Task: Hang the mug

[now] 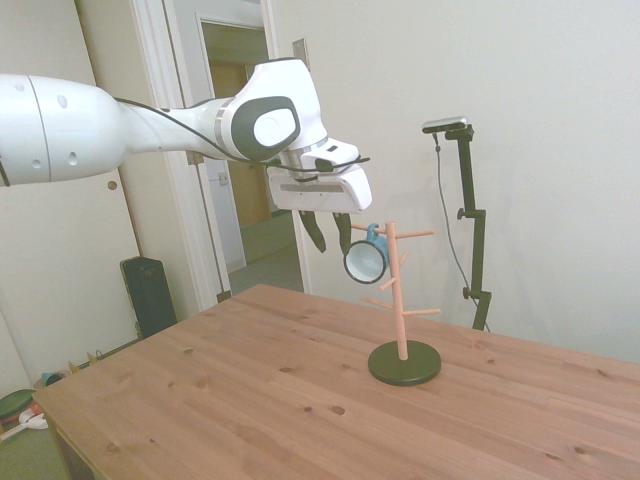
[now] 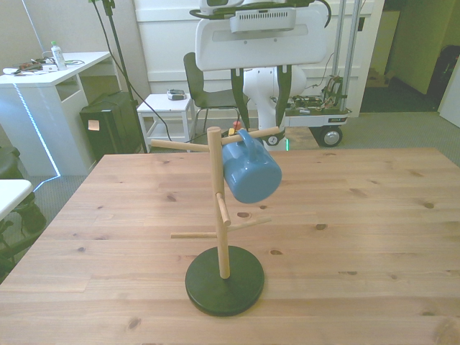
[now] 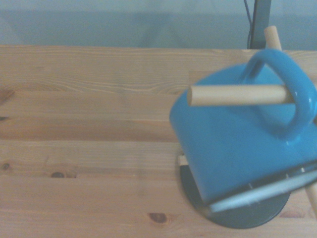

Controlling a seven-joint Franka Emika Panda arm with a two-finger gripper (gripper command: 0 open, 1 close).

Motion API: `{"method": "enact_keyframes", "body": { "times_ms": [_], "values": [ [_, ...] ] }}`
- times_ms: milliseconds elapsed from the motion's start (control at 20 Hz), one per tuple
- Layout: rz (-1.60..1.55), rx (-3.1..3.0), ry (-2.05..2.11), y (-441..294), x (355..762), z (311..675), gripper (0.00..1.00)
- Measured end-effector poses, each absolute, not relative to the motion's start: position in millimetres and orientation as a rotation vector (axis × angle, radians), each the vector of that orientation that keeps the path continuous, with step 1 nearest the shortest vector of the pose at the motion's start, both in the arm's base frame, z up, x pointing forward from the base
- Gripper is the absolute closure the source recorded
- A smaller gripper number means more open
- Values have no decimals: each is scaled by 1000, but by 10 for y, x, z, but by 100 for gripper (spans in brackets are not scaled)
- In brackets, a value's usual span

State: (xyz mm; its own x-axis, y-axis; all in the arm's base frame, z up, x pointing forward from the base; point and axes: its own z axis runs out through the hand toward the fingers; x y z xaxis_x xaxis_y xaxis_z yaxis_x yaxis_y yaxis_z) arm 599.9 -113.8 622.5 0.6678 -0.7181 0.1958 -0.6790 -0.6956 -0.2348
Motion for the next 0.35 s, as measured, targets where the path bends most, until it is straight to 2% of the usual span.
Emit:
{"method": "enact_keyframes", "body": {
  "times_ms": [350],
  "values": [
    [-355,-2719,1139,-845,5409,5784,0]
  ]
}}
